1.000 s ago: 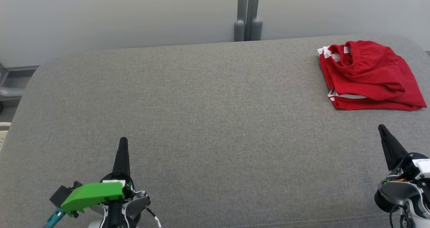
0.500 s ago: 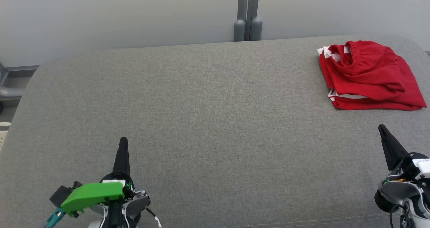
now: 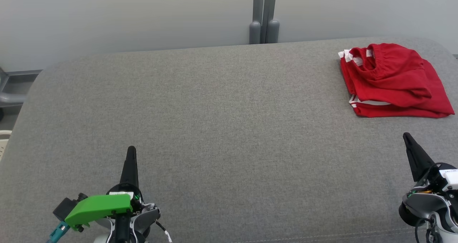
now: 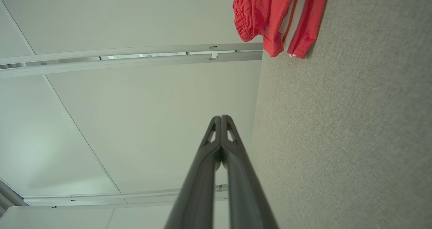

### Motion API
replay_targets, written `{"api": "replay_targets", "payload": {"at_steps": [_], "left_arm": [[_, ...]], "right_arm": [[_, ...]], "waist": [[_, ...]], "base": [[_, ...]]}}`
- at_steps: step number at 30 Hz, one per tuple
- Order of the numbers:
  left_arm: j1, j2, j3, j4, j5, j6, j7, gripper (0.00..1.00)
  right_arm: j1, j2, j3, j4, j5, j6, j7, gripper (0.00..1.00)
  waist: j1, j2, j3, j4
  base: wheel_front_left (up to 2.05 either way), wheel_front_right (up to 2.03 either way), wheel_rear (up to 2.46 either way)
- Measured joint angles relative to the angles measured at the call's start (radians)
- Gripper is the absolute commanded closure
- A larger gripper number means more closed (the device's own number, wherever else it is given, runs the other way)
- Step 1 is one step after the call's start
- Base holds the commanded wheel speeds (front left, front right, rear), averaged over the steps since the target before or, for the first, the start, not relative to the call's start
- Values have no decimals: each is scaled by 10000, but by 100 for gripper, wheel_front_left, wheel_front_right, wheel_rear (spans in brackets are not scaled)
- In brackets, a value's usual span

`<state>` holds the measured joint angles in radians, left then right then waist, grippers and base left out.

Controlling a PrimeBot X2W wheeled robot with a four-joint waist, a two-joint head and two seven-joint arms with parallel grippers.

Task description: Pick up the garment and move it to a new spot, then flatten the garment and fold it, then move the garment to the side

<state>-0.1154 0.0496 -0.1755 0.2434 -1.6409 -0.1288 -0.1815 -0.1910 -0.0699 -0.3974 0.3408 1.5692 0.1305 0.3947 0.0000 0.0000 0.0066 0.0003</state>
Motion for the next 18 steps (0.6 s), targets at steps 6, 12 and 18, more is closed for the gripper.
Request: {"api": "replay_targets", "payload": {"at_steps": [6,12,18], "left_arm": [[0,0,0,0,0,0,0,100],[0,0,0,0,0,0,0,100],[0,0,0,0,0,0,0,100]], "right_arm": [[0,0,-2,0,0,0,2,100],[0,2,-4,0,-2,0,2,100],[-1,2,-6,0,-2,0,4,100]], "waist": [[0,0,0,0],[0,0,0,0],[0,0,0,0]], "base": [[0,0,0],[0,0,0],[0,0,0]]}}
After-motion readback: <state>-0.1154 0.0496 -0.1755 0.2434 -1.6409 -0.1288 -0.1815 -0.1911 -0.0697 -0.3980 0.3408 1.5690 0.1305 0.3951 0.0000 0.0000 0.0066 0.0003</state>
